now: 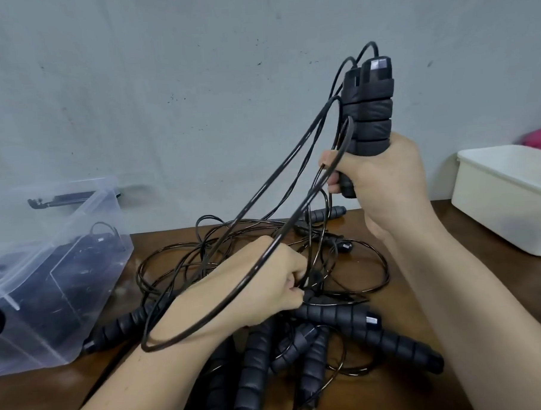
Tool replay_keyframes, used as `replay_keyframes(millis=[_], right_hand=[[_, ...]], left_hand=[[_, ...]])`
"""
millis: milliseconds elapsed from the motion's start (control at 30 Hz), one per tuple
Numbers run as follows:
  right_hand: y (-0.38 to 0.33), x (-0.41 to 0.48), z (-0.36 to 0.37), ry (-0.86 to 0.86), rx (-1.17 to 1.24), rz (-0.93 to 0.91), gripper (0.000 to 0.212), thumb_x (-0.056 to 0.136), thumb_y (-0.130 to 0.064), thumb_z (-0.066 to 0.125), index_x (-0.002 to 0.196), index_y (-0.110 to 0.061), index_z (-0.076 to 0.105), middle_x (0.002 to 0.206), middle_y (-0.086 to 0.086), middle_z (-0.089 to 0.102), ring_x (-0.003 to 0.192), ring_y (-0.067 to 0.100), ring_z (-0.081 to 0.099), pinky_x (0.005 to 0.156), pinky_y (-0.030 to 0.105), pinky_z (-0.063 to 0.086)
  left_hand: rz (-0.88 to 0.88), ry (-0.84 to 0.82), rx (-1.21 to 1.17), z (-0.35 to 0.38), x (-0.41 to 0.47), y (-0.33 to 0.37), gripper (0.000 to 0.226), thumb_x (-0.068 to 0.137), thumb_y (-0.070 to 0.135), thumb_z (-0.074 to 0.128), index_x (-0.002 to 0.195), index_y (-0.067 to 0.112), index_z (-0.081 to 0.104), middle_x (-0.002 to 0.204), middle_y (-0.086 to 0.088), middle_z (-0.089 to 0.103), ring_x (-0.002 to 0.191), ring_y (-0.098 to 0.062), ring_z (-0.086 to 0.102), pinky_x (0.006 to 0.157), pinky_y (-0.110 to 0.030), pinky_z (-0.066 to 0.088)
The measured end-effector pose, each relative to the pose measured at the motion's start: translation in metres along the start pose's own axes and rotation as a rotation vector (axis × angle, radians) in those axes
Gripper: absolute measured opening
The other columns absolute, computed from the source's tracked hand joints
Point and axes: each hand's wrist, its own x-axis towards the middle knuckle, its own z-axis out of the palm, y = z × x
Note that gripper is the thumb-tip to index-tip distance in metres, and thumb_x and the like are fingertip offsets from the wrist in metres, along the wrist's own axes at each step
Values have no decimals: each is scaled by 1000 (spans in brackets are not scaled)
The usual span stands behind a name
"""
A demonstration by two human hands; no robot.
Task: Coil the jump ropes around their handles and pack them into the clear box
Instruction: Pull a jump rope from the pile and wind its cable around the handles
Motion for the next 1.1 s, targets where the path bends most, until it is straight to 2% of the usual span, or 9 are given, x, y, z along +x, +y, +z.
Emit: replay_keyframes(millis=[167,267,433,533,633,767,833,967,1100], right_hand=[[-8,15,-16,92,-19,-31,22,84,-4,81,100,6,69,74,8,74,58,18,69,60,35,61],[-4,8,-12,-93,-161,74,16,84,1,84,91,-1,69,63,3,70,53,16,67,59,36,62],[6,2,-4,-217,-351,102,18,84,-8,84,92,-8,68,73,13,75,57,16,72,60,37,62],[7,-1,-1,-261,-393,102,16,86,-10,82,92,-11,67,76,12,77,55,13,71,57,31,57],[4,-5,0,-309,-453,102,16,87,-12,81,92,-14,66,76,11,78,54,12,69,54,31,56],[-4,-8,-2,-387,-578,79,18,84,-10,79,89,-14,62,74,9,78,51,13,68,53,31,54],[-8,-10,-5,-415,-575,80,16,83,-6,76,91,-12,62,74,12,76,54,16,68,58,34,57],[-23,-16,-9,-549,-470,125,16,87,-8,79,95,-9,65,70,14,73,60,26,64,64,43,54],[-36,-26,-11,-794,-397,168,17,91,-7,81,93,-3,65,67,11,67,60,24,61,58,37,50]], left_hand=[[19,40,83,7,-2,10,8,89,31,73,96,28,71,74,8,62,68,-5,54,66,-28,49],[-78,134,-26,-6,-2,8,38,85,63,75,105,31,70,79,10,71,70,1,61,68,-24,50],[-217,38,-121,-41,-32,10,86,70,103,44,101,27,70,81,6,76,70,-7,70,75,-42,61],[-222,-65,-365,-60,-50,4,78,72,98,49,92,26,70,77,3,78,66,-11,75,67,-33,60],[-62,21,-709,-73,-59,-6,79,74,96,55,90,21,74,78,-10,77,67,-28,76,58,-29,56],[141,150,-1260,-82,-58,-5,83,80,85,57,121,15,71,102,-23,74,93,-40,78,63,-30,62],[133,347,-1397,-86,-52,-6,73,93,71,52,130,10,64,109,-21,74,107,-40,76,73,-32,64],[48,749,-1245,-81,-43,-14,32,94,23,72,124,11,66,115,-9,77,114,-28,75,88,-29,58],[4,818,-916,-72,-35,-27,50,95,2,72,137,27,60,140,15,65,133,-3,60,110,-33,49]])
